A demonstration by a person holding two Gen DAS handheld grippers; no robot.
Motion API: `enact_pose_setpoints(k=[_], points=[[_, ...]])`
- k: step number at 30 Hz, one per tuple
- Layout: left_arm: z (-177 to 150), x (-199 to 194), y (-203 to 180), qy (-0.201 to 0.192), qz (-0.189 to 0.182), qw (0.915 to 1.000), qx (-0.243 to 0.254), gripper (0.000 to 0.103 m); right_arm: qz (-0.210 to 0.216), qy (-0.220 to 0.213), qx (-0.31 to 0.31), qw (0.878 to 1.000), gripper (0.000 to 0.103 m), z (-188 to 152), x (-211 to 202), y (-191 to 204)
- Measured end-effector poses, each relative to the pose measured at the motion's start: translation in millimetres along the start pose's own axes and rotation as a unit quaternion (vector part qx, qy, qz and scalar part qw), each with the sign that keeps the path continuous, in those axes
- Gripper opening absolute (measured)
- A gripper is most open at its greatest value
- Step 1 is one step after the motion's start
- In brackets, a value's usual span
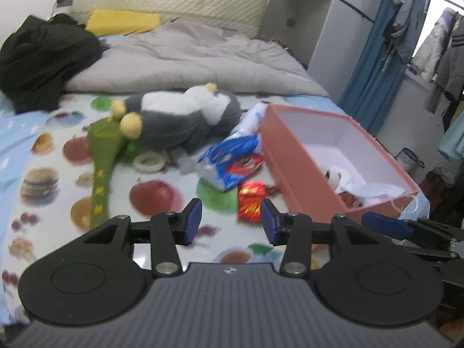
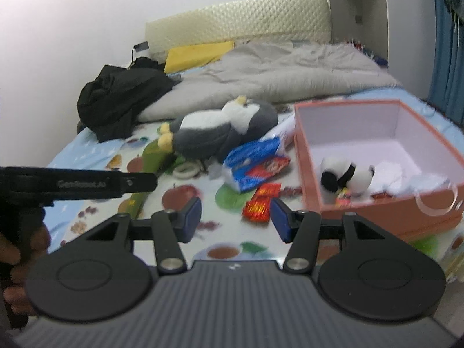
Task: Organize soft objects
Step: 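Withdraw both tools from the box back toward the pile, then grasp the white ring with the left tool while the right tool reaches for a red packet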
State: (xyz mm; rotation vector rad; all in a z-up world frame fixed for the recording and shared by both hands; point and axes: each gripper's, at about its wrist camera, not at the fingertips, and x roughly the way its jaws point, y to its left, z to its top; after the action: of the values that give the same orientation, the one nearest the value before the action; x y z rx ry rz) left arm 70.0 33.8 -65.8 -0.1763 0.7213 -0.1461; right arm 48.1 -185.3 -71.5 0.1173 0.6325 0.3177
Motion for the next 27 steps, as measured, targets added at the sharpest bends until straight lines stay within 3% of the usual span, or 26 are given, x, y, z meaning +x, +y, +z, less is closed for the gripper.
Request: enact_pose_setpoints(k=[6, 11, 24, 27], points=[[-33, 1, 16, 0.014, 0.023, 0.9994, -0.02, 0.051, 0.004, 0.031, 0.001, 1.0, 0.055, -26, 8, 7], [-43, 33, 33, 0.046, 0.041, 0.9968, -0.05, 0.051, 0.009, 0.048, -0.005, 0.999, 0.055, -34, 19, 9], [-16, 137, 70, 0.059, 0.067, 0.9944, -0.056, 0.051, 0.017, 0.091, -0.027, 0.995, 0.055, -29, 94, 11], [-11, 163, 78, 0.057, 0.076, 0.994, -0.053, 0.057, 0.011, 0.085, -0.036, 0.996, 0.055, -24, 117, 11]])
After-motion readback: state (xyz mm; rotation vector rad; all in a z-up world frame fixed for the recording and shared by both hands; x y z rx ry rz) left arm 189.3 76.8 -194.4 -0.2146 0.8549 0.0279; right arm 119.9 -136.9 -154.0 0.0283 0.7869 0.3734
